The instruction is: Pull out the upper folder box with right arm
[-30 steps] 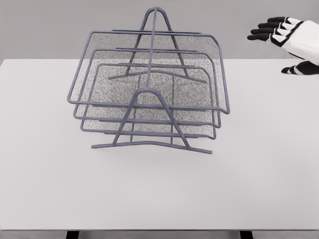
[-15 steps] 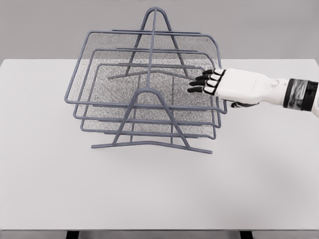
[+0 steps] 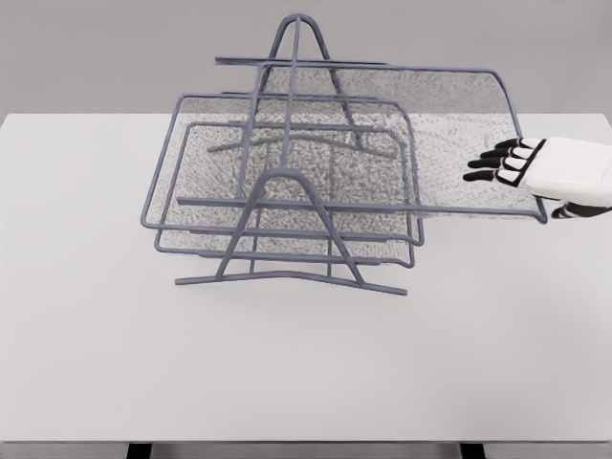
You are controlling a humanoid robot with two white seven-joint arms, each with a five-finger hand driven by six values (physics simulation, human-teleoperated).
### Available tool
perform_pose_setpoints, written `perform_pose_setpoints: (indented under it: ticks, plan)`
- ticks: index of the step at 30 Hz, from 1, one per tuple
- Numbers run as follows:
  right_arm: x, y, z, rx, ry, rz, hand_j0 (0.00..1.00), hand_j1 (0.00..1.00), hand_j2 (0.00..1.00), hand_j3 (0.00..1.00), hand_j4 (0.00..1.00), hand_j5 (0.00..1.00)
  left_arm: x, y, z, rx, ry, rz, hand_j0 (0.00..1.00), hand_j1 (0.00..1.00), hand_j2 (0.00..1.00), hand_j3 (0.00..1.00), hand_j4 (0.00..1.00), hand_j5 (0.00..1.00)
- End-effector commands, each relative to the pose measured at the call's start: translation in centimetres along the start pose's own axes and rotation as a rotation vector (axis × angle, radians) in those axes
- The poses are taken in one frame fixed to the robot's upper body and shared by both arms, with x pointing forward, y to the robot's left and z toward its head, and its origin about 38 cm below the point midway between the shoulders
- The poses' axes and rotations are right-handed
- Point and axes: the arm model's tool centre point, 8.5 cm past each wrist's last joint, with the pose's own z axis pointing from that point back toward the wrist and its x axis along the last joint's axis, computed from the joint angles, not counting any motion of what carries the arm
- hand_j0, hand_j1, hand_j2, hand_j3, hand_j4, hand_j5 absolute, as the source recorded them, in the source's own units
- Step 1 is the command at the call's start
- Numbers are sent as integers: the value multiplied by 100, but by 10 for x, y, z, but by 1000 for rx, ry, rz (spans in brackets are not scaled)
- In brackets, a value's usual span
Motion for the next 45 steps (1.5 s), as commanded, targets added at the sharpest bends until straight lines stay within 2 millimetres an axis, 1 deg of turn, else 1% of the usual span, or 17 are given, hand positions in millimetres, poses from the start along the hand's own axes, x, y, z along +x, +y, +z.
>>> perform_pose_setpoints:
  ticks: [1,5,10,13,17,19,20,21,22,24,26,27,32,36,38,42,45]
  plan:
    - [-17,14,24,145,87,128,100,100,100,100,100,100,0,0,0,0,2,-1,100,100,100,100,100,100]
    - [-23,11,46,161,125,119,100,100,100,100,100,100,0,0,0,0,0,-1,100,100,100,100,100,100]
    - [-25,7,53,164,141,129,100,100,100,100,100,100,0,0,0,0,-1,-1,100,100,100,100,100,100]
    - [-30,-6,70,73,173,152,100,100,100,100,100,100,0,0,0,0,0,-1,100,100,100,100,100,100]
    - [-39,-48,85,-21,230,222,100,100,100,100,100,100,0,0,0,0,0,-1,100,100,100,100,100,100]
    - [-39,-80,91,-137,228,199,100,100,100,100,100,100,0,0,0,0,2,-1,100,100,100,100,100,100]
    - [-36,-93,75,-197,195,210,100,100,100,100,100,100,0,0,0,0,0,-1,100,100,100,100,100,100]
    - [-28,-103,42,-268,123,201,100,100,100,100,100,100,0,0,0,0,2,-1,100,100,100,100,100,100]
    - [-26,-116,35,-304,106,217,100,100,100,100,100,100,0,0,0,0,0,-1,100,100,100,100,100,100]
    - [-19,-126,18,-352,64,216,100,100,100,100,100,100,0,0,0,0,0,-1,100,100,100,100,100,100]
    - [-12,-122,1,-357,22,201,100,100,100,100,100,100,0,0,0,0,2,-1,100,100,100,100,100,100]
    - [-8,-109,-9,-322,-3,180,100,100,100,100,100,100,0,0,0,0,0,-1,100,100,100,100,100,100]
    - [5,-94,-35,-314,-67,140,100,100,100,100,100,100,0,0,0,0,0,-1,100,100,100,100,100,100]
    - [12,-89,-35,-298,-81,144,100,100,100,100,100,100,0,0,0,0,0,-1,100,100,100,100,100,100]
    - [12,-69,-35,-260,-80,111,100,100,100,100,100,100,0,0,0,0,0,-1,100,100,100,100,100,100]
    - [17,-74,-34,-265,-92,127,100,100,100,100,100,100,0,0,0,0,2,-1,100,100,100,100,100,100]
    - [16,-75,-26,-255,-81,138,100,100,100,100,100,100,0,0,0,0,0,-2,100,100,100,100,100,100]
